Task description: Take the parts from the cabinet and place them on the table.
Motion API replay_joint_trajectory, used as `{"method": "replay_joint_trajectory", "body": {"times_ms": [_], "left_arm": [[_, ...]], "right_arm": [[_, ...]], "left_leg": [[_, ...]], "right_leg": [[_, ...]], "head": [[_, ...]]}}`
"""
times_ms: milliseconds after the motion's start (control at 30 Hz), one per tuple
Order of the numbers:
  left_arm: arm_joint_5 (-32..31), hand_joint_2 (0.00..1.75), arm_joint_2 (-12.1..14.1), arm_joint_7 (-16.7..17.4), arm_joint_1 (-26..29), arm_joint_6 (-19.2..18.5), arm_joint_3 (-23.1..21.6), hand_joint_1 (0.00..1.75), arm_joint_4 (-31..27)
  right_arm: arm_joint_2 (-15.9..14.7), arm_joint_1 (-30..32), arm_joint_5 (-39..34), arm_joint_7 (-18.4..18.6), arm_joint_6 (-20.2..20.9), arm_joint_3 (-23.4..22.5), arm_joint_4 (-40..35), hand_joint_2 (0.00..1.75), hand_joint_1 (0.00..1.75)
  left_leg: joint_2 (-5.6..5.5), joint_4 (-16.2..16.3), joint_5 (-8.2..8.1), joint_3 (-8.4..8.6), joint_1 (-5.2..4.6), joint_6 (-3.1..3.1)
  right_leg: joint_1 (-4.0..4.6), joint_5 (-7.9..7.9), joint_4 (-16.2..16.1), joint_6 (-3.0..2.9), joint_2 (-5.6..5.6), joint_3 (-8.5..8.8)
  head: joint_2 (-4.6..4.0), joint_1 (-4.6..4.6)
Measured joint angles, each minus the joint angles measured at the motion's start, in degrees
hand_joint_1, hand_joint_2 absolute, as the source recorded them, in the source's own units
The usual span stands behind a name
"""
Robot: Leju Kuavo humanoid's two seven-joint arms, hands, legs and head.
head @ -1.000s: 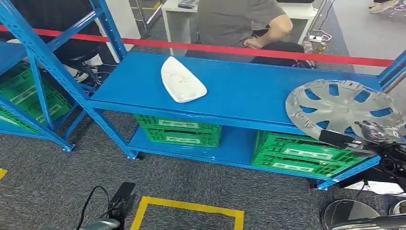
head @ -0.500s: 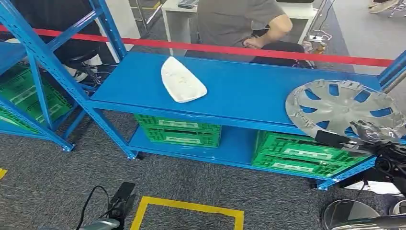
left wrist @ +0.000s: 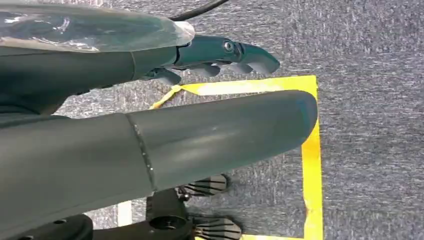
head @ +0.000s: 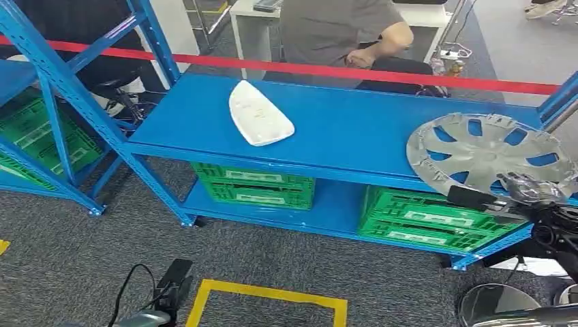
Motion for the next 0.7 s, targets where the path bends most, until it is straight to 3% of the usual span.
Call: {"method": "replay_joint_trajectory", "body": {"times_ms": [33, 700], "left_arm": [[0.00, 0.00, 0.02, 0.00, 0.00, 0.00, -0.02, 0.00, 0.00], [0.15, 0.00, 0.15, 0.02, 0.00, 0.07, 0.00, 0.00, 0.00]], "right_arm": [[0.04, 0.00, 0.00, 0.00, 0.00, 0.00, 0.07, 1.75, 1.75], [0.92, -0.15, -0.63, -0.52, -0.94, 0.02, 1.25, 1.75, 1.75]], "left_leg": [[0.00, 0.00, 0.00, 0.00, 0.00, 0.00], [-0.41, 0.00, 0.02, -0.04, 0.00, 0.03]], "right_leg": [[0.00, 0.00, 0.00, 0.00, 0.00, 0.00], [0.00, -0.02, 0.00, 0.00, -0.35, 0.01]], "head": [[0.00, 0.00], [0.00, 0.00]]}}
